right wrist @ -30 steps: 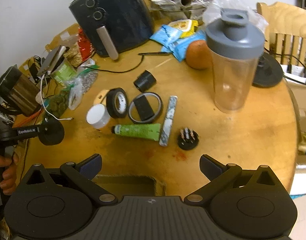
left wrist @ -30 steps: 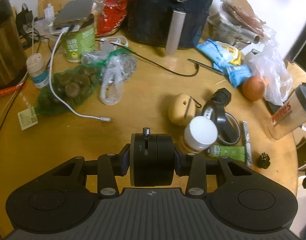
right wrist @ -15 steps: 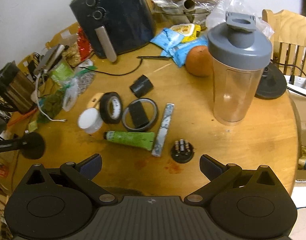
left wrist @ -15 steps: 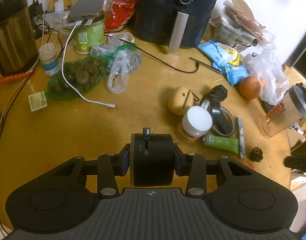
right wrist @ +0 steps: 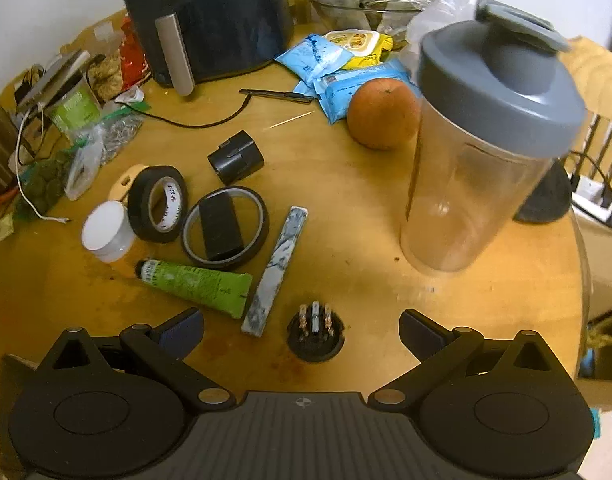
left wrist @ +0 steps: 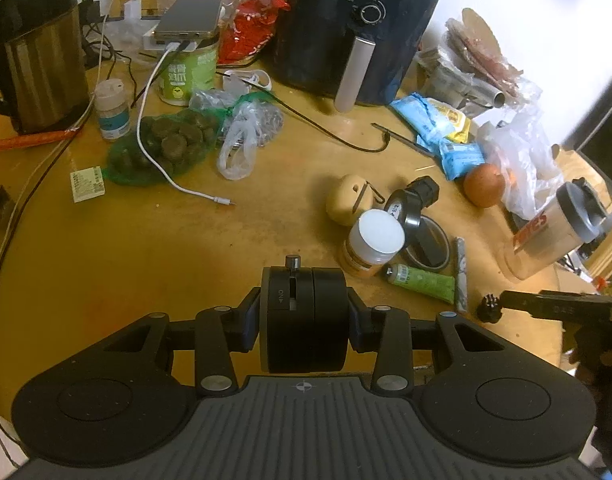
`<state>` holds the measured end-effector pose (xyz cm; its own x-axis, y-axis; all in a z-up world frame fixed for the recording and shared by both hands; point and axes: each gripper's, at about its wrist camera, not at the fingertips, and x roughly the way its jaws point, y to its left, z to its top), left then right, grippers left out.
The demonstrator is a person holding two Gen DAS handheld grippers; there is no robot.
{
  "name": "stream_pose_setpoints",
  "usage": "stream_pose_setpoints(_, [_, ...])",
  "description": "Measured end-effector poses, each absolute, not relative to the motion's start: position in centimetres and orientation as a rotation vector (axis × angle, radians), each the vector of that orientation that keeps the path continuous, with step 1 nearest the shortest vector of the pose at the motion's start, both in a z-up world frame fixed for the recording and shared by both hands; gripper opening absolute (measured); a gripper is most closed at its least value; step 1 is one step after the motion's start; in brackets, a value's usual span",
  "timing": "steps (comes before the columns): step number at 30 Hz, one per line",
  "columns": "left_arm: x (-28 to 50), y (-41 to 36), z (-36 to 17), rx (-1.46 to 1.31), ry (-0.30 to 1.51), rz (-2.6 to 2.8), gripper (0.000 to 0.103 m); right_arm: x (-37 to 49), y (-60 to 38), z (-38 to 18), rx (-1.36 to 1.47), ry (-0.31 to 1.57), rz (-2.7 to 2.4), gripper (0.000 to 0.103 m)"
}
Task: Organize objects
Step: 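Lift the black roller off the table with the left tool, then grasp the black round pin plug with the right tool while the left tool holds the roller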
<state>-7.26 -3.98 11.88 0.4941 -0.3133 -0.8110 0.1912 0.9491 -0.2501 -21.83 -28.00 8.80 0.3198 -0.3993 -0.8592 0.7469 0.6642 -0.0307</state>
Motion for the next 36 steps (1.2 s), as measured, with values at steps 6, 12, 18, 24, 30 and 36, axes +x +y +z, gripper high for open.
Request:
stream_pose_setpoints(6, [-7.6, -3.2, 12.2, -0.148, 1.003, -0.291, 0.041, -22.0, -29.2, 7.8, 0.421, 0.991, -0.773, 0.103])
stream_pose_setpoints(12, [-8.1, -2.9, 12.5, -0.140, 0.989, -0.281, 0.041, -22.0, -29.5, 5.8, 0.372, 1.019, -0.791, 0.102])
stream_pose_setpoints(18, [-8.3, -2.8, 12.5, -0.143, 0.989, -0.291, 0.041, -21.5, -29.2, 4.1, 0.352, 1.050, -0.807, 0.075])
stream_pose_setpoints(24, [-8.5, -3.4, 12.6, -0.131, 0.987, -0.317, 0.041, -21.1, -29.0, 3.5, 0.333, 1.066, -0.830, 0.043])
stream_pose_setpoints(30, [-8.6, -4.4, 12.6, -0.114, 0.984, -0.353, 0.041, -21.7, -28.1, 5.2, 0.356, 1.011, -0.802, 0.043])
stream_pose_setpoints(36, [-8.7, -5.2, 12.7, -0.103, 0.985, -0.398, 0.041, -22.7, -26.9, 8.1, 0.384, 0.941, -0.790, 0.043])
